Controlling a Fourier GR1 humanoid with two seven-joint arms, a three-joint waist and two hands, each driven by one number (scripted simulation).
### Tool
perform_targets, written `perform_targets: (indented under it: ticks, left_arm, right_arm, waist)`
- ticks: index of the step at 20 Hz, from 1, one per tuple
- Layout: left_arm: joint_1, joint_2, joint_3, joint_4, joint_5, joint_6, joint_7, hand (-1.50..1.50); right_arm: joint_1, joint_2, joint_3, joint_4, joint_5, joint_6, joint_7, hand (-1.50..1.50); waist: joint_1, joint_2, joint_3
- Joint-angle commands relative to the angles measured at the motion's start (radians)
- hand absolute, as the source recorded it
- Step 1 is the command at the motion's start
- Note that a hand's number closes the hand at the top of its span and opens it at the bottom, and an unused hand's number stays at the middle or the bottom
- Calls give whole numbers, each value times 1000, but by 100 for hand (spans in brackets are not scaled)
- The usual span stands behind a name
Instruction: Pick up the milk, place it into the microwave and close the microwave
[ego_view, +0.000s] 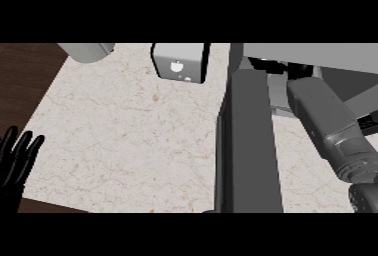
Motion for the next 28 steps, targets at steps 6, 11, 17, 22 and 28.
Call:
perform_targets:
  ticks: [6,11,17,22,28]
  left_arm:
    - [-33,6,-38,9,-52,2,14,-150]
    - [-54,1,-49,19,-64,8,15,-150]
    - [-75,-21,-80,23,-93,27,22,-150]
    - [-50,-33,-109,14,-124,17,0,-150]
    - [-64,-43,-131,16,-163,34,4,-150]
  right_arm:
    - [-26,8,38,39,56,-149,18,-150]
    - [-52,41,8,66,21,12,81,-150]
    - [-37,50,-28,55,-15,106,59,-150]
    - [-35,28,-33,64,-16,127,73,-150]
    - [-1,14,-34,61,-14,138,45,-150]
  waist:
    - [19,10,3]
    - [26,14,5]
    - [8,9,5]
    - [8,-2,3]
    - [-10,-7,3]
